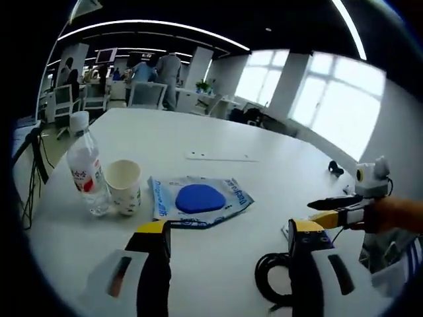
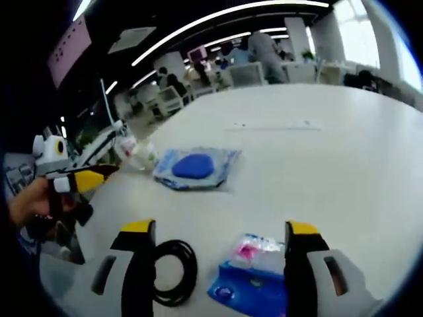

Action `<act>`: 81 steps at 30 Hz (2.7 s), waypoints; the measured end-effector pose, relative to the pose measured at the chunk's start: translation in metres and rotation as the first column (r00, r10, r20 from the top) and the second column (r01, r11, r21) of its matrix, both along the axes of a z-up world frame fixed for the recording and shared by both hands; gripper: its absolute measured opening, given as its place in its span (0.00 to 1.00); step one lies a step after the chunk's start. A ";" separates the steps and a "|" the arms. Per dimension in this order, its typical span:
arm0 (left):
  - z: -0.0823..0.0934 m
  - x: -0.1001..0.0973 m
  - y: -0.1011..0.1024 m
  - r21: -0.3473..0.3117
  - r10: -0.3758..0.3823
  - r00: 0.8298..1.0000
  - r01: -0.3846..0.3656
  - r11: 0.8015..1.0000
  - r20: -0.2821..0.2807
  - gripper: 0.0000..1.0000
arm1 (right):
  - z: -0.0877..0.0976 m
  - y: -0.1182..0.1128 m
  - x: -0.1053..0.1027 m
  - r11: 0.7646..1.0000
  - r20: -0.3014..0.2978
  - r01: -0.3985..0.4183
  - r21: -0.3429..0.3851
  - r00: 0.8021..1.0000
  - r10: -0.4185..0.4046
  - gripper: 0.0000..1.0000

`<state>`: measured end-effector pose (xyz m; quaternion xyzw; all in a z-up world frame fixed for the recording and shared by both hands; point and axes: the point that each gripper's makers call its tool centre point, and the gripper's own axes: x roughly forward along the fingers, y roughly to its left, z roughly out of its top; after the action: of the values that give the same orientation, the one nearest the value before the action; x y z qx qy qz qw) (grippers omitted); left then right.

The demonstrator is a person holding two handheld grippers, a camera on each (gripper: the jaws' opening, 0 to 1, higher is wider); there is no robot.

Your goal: Arrange the tabletop items into an orderly group along one side of the table until the central work area is clear of visible clutter.

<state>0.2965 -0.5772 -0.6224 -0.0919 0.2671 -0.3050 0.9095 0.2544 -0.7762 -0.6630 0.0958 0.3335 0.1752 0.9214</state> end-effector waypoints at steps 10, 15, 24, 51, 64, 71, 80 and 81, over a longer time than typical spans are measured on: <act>0.000 -0.025 -0.014 -0.004 -0.042 0.999 0.042 0.999 -0.013 0.86 | 0.000 -0.020 -0.027 1.000 -0.005 0.025 -0.007 1.000 -0.025 0.88; -0.004 -0.035 -0.026 -0.015 -0.071 0.997 0.071 0.997 -0.024 0.91 | -0.004 -0.031 -0.042 0.999 -0.022 0.052 0.008 0.998 -0.052 0.92; -0.008 -0.048 -0.055 -0.043 -0.125 0.991 0.123 0.991 -0.049 0.95 | -0.006 -0.056 -0.064 0.990 -0.054 0.134 0.053 0.990 -0.131 0.98; -0.039 -0.077 -0.157 -0.046 -0.297 0.947 0.293 0.955 -0.120 0.97 | -0.019 -0.088 -0.089 0.965 -0.075 0.241 0.102 0.969 -0.234 0.95; -0.060 -0.074 -0.179 -0.025 -0.296 0.941 0.296 0.955 -0.167 0.94 | -0.027 -0.099 -0.081 0.959 -0.094 0.261 0.113 0.963 -0.251 0.82; -0.071 -0.070 -0.188 -0.014 -0.283 0.941 0.286 0.958 -0.183 0.89 | -0.034 -0.096 -0.080 0.965 -0.111 0.235 0.111 0.968 -0.223 0.72; -0.088 -0.072 -0.191 0.044 -0.298 0.932 0.313 0.949 -0.205 0.82 | -0.044 -0.099 -0.077 0.961 -0.145 0.251 0.115 0.961 -0.234 0.57; -0.090 -0.072 -0.192 0.045 -0.295 0.932 0.311 0.949 -0.209 0.81 | -0.046 -0.100 -0.078 0.961 -0.148 0.251 0.114 0.961 -0.233 0.53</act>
<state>0.2249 -0.7690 -0.7122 -0.0445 0.3797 -0.4203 0.8229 0.1768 -0.8762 -0.7086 0.2080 0.3676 0.0758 0.9032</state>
